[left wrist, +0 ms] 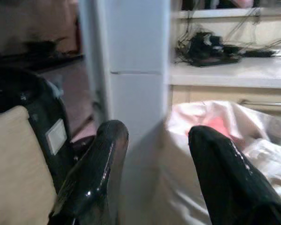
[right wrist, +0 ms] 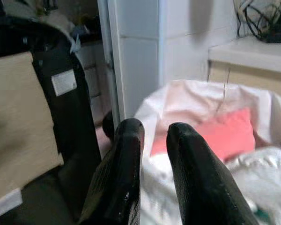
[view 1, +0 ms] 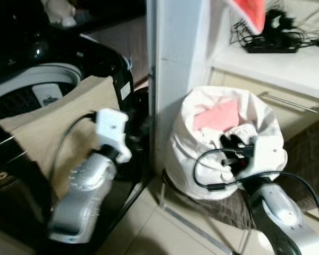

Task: Clothes washing

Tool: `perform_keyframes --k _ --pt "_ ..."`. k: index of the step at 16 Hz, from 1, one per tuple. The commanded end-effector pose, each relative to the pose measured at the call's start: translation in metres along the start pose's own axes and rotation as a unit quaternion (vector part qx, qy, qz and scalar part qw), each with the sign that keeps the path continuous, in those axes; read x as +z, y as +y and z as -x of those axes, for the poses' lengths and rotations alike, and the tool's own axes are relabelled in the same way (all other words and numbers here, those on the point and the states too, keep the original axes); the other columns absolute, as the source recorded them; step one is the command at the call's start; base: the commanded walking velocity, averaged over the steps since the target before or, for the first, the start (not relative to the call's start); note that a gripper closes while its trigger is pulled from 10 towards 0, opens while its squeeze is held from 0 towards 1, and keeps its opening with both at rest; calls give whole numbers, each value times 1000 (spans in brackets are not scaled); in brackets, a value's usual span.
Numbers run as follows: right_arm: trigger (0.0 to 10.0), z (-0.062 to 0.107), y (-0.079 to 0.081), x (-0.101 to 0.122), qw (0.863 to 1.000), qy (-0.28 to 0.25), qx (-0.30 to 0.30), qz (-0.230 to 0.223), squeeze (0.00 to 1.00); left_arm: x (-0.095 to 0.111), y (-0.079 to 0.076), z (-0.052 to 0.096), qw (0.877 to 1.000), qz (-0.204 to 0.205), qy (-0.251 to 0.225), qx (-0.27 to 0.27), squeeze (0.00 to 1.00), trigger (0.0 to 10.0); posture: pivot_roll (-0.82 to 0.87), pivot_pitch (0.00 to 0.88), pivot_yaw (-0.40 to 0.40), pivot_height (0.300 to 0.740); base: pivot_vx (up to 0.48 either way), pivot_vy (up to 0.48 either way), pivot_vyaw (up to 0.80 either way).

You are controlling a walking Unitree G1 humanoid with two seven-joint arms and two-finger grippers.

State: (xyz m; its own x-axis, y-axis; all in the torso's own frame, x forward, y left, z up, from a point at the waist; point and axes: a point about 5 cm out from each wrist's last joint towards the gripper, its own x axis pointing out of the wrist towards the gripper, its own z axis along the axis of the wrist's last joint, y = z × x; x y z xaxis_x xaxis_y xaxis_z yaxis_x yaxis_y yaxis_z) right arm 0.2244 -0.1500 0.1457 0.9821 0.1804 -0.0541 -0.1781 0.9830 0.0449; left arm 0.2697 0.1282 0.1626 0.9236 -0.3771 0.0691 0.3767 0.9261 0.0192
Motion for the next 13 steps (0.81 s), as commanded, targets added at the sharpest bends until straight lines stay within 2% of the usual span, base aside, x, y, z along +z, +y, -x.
perform_keyframes --k 1,13 --pt "10000 2 -5 -2 1000 9 -7 10 0 0 -7 -3 1000 2 2 -11 0 10000 -167 0 3 740 315 0 0" --pt "10000 -3 -8 0 1000 7 -5 19 0 1 -7 -8 1000 -5 0 -10 0 10000 -167 0 2 740 315 0 0"
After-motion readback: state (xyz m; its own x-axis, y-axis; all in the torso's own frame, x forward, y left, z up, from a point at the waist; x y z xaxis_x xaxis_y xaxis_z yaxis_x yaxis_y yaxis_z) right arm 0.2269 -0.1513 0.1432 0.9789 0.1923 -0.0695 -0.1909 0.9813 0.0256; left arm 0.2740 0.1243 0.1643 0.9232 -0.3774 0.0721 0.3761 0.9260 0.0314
